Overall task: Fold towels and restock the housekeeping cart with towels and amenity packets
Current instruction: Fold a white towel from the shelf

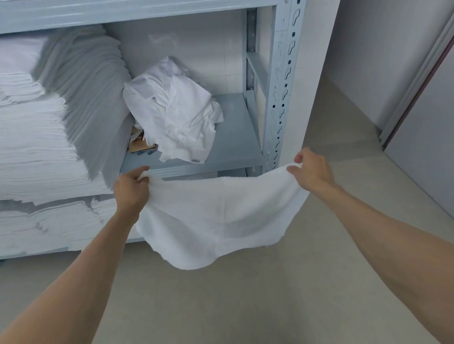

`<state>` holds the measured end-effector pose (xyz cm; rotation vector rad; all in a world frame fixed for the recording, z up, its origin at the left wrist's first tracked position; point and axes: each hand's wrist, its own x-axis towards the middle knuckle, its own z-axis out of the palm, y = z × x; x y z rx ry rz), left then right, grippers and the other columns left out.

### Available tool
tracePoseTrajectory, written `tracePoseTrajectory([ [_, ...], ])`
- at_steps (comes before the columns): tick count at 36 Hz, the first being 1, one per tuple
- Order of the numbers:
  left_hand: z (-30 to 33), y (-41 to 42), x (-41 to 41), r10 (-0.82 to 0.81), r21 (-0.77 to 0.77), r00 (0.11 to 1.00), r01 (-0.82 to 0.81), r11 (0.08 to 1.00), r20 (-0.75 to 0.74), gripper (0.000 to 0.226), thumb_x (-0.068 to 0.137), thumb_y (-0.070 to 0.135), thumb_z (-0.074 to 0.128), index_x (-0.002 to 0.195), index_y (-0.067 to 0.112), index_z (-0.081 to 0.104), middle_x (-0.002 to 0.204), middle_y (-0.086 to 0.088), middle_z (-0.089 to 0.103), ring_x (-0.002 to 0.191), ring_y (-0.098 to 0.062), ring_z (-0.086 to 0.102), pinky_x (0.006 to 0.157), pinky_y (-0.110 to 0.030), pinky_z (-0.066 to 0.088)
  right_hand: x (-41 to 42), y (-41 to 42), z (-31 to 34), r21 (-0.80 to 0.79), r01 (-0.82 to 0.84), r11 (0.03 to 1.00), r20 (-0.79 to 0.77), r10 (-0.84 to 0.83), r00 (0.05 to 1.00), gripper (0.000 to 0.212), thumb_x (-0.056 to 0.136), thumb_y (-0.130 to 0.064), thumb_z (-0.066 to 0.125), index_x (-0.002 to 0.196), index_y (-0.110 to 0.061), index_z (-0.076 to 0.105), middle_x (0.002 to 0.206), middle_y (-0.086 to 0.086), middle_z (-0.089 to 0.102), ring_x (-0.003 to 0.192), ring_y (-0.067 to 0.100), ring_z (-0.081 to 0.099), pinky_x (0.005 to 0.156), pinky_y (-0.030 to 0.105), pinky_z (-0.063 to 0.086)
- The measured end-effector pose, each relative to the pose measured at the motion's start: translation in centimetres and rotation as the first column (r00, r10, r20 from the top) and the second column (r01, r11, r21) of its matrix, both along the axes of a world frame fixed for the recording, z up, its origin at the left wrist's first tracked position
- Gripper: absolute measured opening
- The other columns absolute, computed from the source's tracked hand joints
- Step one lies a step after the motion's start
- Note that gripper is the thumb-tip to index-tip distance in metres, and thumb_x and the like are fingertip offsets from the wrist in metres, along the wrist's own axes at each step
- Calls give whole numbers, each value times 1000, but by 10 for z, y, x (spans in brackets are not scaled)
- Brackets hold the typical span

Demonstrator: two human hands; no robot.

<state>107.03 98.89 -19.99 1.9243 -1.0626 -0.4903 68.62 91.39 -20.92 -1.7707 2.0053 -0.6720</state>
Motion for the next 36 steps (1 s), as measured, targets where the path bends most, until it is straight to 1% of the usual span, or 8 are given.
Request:
tracePoseTrajectory([
  [4,-1,-3,8,13,-13,1000,-13,1000,9,36,101,8,49,130,20,67,103,0,56,67,-16,49,61,-26,44,-8,-3,-1,16,21,1000,89,-23,996,28,91,-24,70,107,-12,50,99,4,50,87,24,51,68,32,38],
  [7,-4,-5,13,8,-1,1000,-8,1000,-12,35,102,11,50,130,23,66,109,3,54,67,-9,48,53,-14,42,-10,-6,0,23,33,999,131,-35,991,28,89,-24,72,108,-10,55,106,5,52,90,21,50,69,30,36],
  [11,-5,-9,16,31,9,983,-30,1000,-181,31,101,10,53,126,20,69,118,1,56,98,-20,53,78,-22,43,-12,-10,4,19,61,998,160,-64,985,27,87,-23,74,106,-8,60,112,7,57,91,20,50,72,28,38],
  [17,-6,-8,26,71,19,944,-69,997,-321,24,98,7,58,117,13,72,116,-9,63,106,-27,57,100,-40,50,-19,-13,10,45,86,995,130,-91,987,35,87,-23,76,113,-3,64,120,13,63,99,26,58,78,29,43],
  [23,-10,-6,35,69,20,946,-66,998,-317,23,100,3,54,110,10,74,108,-9,61,94,-24,49,82,-33,41,-28,-13,11,80,148,986,75,-154,985,28,92,-17,68,117,-5,67,126,13,64,115,31,60,88,33,46],
  [29,2,0,31,11,54,967,3,999,-256,18,98,7,60,100,16,74,106,-7,65,96,-23,52,82,-32,41,-33,-14,5,63,193,979,61,-197,979,19,95,-11,61,108,-5,72,119,17,68,113,37,61,87,33,47],
  [33,12,-1,29,1,111,960,31,993,-279,21,91,15,73,109,4,75,107,-8,68,102,-23,58,88,-32,44,-36,-18,5,49,195,980,57,-198,979,16,93,-10,63,102,-2,74,113,20,70,110,39,61,84,36,47],
  [36,18,0,29,-23,131,953,65,989,-301,20,84,17,81,97,3,76,98,-8,71,95,-23,63,86,-33,51,-37,-20,7,57,185,981,42,-187,981,16,92,-9,66,101,-1,75,111,22,70,109,40,60,80,33,43],
])
